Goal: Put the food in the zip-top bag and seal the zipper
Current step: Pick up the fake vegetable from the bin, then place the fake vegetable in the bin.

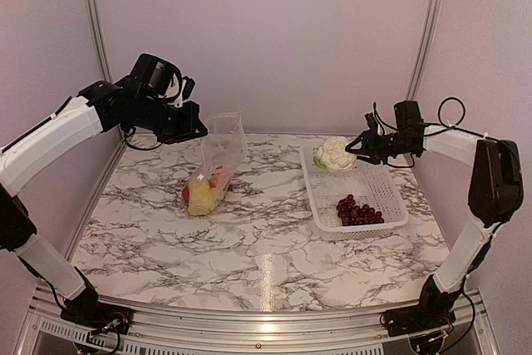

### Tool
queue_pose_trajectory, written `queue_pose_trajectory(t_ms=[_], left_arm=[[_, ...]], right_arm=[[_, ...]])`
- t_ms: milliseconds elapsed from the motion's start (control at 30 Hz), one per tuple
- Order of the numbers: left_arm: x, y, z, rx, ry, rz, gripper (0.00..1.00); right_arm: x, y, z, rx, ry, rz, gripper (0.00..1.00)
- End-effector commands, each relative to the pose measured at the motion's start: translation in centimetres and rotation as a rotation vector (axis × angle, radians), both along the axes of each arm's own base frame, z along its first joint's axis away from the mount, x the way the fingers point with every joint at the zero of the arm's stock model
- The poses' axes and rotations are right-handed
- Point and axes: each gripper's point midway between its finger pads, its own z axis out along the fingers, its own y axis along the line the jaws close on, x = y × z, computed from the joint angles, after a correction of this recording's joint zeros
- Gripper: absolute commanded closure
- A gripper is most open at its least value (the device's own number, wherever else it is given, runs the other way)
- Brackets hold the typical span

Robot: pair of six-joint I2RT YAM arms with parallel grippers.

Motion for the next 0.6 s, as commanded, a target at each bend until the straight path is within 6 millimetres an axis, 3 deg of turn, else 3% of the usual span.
queue_pose_trajectory(t_ms=[0, 133, 233, 567], left_arm=[[-0.2, 0.1, -0.3, -0.005, 0.016, -0.005, 1.00], [0.0, -0.4, -0.2, -0.021, 0.019, -0.014, 1.00], [0.1, -0.7, -0.3, -0.024, 0.024, -0.025, 1.00], [0.5, -1.5, -1.3, -0.031, 0.051, -0.040, 1.00]], right_arm=[[0.0, -0.7, 3.3, -0.179, -0.066, -0.026, 0.61], [-0.4, -1.9, 2.3, -0.431, -0.030, -0.040, 0.61], [-0.6, -2.1, 2.4, -0.492, -0.030, -0.042, 0.61], [-2.0, 0.6, 10.3, -0.338, -0.157, -0.039, 0.63]])
